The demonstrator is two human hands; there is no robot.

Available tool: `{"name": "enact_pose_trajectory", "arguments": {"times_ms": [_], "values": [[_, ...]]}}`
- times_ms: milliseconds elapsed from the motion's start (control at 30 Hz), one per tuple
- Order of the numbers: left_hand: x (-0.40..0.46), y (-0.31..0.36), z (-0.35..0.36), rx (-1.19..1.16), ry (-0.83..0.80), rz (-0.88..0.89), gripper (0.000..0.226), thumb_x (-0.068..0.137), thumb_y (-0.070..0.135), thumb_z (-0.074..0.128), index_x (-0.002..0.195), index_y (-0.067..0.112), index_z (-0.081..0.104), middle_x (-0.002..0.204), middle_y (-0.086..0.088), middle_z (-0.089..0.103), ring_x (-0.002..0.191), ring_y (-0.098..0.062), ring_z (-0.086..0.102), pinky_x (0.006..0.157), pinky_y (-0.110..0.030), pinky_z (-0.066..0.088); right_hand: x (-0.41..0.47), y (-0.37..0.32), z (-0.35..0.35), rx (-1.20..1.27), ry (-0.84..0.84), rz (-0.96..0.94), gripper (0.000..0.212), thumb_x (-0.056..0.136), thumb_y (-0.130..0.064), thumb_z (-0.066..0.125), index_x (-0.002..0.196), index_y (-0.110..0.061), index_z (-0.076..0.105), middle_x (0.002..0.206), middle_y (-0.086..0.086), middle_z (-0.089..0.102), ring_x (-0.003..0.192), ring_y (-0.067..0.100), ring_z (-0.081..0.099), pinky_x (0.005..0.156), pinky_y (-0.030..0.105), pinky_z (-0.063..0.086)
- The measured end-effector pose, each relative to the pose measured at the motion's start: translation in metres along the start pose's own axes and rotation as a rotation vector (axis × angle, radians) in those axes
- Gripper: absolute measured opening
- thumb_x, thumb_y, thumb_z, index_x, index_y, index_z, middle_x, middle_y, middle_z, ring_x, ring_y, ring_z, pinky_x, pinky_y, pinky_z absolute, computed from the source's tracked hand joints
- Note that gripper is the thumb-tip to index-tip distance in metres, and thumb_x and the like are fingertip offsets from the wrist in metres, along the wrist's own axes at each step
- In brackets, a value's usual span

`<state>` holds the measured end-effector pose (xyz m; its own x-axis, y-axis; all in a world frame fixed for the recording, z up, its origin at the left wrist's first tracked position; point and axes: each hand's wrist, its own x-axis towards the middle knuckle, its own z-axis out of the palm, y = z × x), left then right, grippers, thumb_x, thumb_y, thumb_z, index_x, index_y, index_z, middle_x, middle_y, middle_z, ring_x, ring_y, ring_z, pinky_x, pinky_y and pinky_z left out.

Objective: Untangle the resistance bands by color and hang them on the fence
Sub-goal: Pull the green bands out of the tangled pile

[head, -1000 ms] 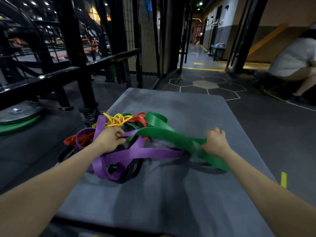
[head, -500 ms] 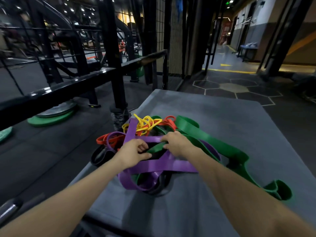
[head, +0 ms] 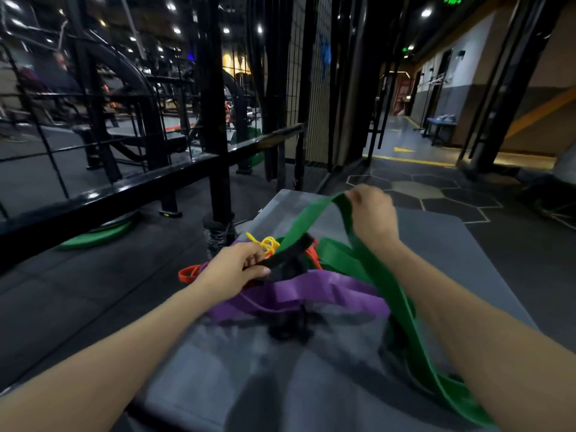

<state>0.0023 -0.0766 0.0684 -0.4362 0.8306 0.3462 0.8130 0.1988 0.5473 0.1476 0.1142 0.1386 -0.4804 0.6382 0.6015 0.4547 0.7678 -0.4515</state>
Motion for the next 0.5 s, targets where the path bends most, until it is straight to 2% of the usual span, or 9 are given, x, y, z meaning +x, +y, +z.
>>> {"name": "enact_pose_trajectory", "arguments": {"times_ms": [67,133,200,267,333,400,500], "values": [[0.005,-0.001,-0.007,0.057,0.042,0.002,0.037,0.081,0.018,0.070,0.064,0.032,0.041,0.064,0.009,0.046,0.058,-0.004,0.042,0.062,-0.025,0.036,0.011,0.010,-0.018,0.036,0.084,0.114,0.028,0.098,-0.019,0.040,0.089,0.001,0.059,0.094,0.023,0.062,0.086,0.039,0.058,0.070,0.040,0.043],[0.009,-0.002,-0.008,0.166,0.002,-0.025,0.035,0.079,0.021,0.071,0.065,0.031,0.041,0.069,0.008,0.048,0.066,-0.011,0.047,0.064,-0.030,0.037,0.016,0.026,-0.034,0.092,0.147,0.248,0.032,0.099,-0.020,0.038,0.088,0.002,0.057,0.092,0.022,0.060,0.086,0.038,0.056,0.068,0.037,0.040],[0.012,-0.002,-0.007,0.370,-0.139,-0.091,0.032,0.076,0.021,0.072,0.067,0.026,0.041,0.074,0.007,0.049,0.077,-0.018,0.052,0.067,-0.030,0.039,0.013,0.044,-0.048,0.126,0.199,0.354,0.032,0.099,-0.019,0.037,0.089,0.004,0.056,0.092,0.023,0.059,0.086,0.037,0.056,0.068,0.036,0.037],[0.011,0.000,-0.003,0.561,-0.335,-0.165,0.032,0.072,0.015,0.072,0.064,0.024,0.042,0.069,0.012,0.048,0.081,-0.016,0.053,0.069,-0.029,0.043,0.006,0.059,-0.056,0.112,0.233,0.410,0.030,0.099,-0.017,0.036,0.089,0.002,0.056,0.090,0.022,0.057,0.082,0.036,0.053,0.068,0.037,0.037],[0.012,0.005,0.004,0.576,-0.455,-0.202,0.035,0.068,0.014,0.075,0.062,0.025,0.042,0.070,0.011,0.054,0.079,-0.012,0.053,0.068,-0.024,0.044,-0.003,0.071,-0.059,0.093,0.229,0.416,0.029,0.099,-0.017,0.036,0.086,0.001,0.055,0.085,0.017,0.053,0.078,0.034,0.051,0.067,0.037,0.036],[0.022,0.011,0.017,0.461,-0.439,-0.177,0.038,0.066,0.023,0.080,0.065,0.026,0.042,0.084,0.000,0.063,0.079,-0.014,0.053,0.064,-0.022,0.041,-0.012,0.079,-0.059,0.097,0.208,0.394,0.031,0.099,-0.018,0.036,0.083,0.003,0.053,0.080,0.015,0.053,0.072,0.030,0.049,0.063,0.034,0.035],[0.039,0.027,0.048,0.213,-0.189,-0.137,0.032,0.071,0.032,0.078,0.086,0.019,0.052,0.098,-0.008,0.059,0.089,-0.023,0.057,0.075,-0.028,0.043,-0.025,0.089,-0.058,0.098,0.184,0.372,0.035,0.100,-0.019,0.035,0.074,0.001,0.048,0.072,0.014,0.052,0.063,0.027,0.045,0.056,0.032,0.031]]}}
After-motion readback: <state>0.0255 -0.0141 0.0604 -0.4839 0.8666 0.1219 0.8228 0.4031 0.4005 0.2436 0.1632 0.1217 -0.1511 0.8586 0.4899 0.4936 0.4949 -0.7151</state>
